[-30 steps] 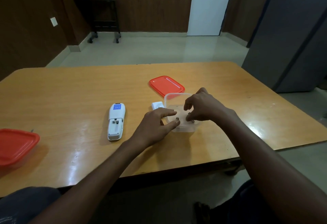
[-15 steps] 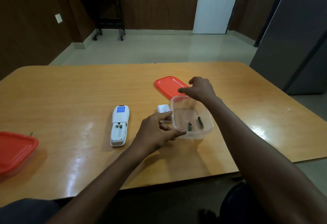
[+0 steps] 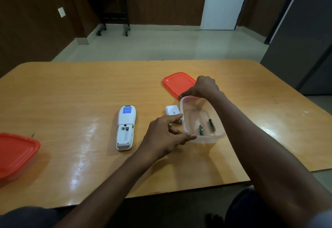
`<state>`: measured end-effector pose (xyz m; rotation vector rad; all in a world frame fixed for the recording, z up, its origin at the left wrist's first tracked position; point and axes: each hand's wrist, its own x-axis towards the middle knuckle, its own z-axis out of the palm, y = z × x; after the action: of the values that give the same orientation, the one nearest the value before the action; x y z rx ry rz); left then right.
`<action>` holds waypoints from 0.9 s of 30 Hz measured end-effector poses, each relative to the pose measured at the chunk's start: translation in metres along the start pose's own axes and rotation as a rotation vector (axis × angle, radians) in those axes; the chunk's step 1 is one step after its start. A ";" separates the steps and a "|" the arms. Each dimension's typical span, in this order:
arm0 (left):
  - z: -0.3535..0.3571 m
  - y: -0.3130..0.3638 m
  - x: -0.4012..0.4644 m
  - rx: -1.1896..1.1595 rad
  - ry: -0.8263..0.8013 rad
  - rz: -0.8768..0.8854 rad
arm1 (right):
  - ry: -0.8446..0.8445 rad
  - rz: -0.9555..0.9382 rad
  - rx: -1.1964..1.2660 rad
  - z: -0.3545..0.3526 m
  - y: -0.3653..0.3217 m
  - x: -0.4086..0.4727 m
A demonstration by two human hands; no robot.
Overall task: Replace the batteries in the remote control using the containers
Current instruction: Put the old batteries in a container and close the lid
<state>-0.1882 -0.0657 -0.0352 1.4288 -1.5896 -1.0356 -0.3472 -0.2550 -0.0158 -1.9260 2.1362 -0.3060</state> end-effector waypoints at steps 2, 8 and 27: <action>0.001 0.000 0.000 -0.006 0.000 -0.003 | 0.061 -0.024 0.012 0.000 0.000 -0.003; 0.002 0.000 -0.002 -0.018 -0.006 -0.007 | 0.310 -0.118 0.359 -0.010 0.002 -0.003; 0.006 0.011 -0.011 -0.486 -0.034 -0.252 | 0.275 -0.577 -0.121 -0.041 0.025 -0.156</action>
<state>-0.1972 -0.0541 -0.0280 1.2902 -1.0888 -1.4805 -0.3691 -0.0979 0.0223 -2.6843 1.7218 -0.5862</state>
